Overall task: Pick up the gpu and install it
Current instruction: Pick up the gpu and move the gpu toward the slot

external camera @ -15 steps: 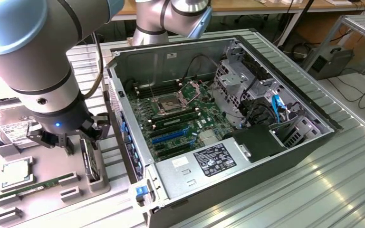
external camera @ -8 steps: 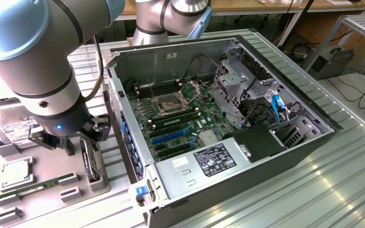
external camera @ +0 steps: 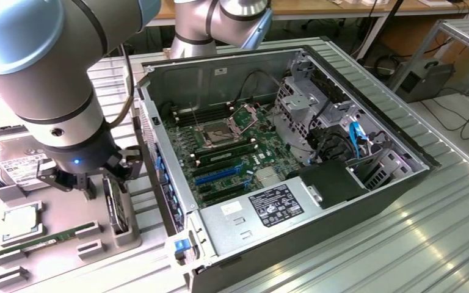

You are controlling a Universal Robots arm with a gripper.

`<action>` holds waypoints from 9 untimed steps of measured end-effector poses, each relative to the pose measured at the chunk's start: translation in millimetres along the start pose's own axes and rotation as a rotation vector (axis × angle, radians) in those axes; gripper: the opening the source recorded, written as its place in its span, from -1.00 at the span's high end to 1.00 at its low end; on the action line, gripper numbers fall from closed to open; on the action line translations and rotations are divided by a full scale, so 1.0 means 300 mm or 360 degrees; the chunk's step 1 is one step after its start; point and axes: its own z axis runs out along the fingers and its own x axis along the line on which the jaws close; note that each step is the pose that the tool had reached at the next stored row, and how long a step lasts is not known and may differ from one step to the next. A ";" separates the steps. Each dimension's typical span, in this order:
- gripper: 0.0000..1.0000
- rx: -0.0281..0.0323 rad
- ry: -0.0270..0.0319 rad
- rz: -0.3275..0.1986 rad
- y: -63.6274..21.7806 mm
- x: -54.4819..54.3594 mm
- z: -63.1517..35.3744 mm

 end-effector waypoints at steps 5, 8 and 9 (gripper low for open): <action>-0.08 -0.00004 0.00010 -0.0012 0.000 0.002 -0.004; -0.05 -0.00001 0.00017 -0.0025 0.000 0.004 -0.004; 0.08 -0.00001 0.00018 -0.0026 0.000 0.004 -0.004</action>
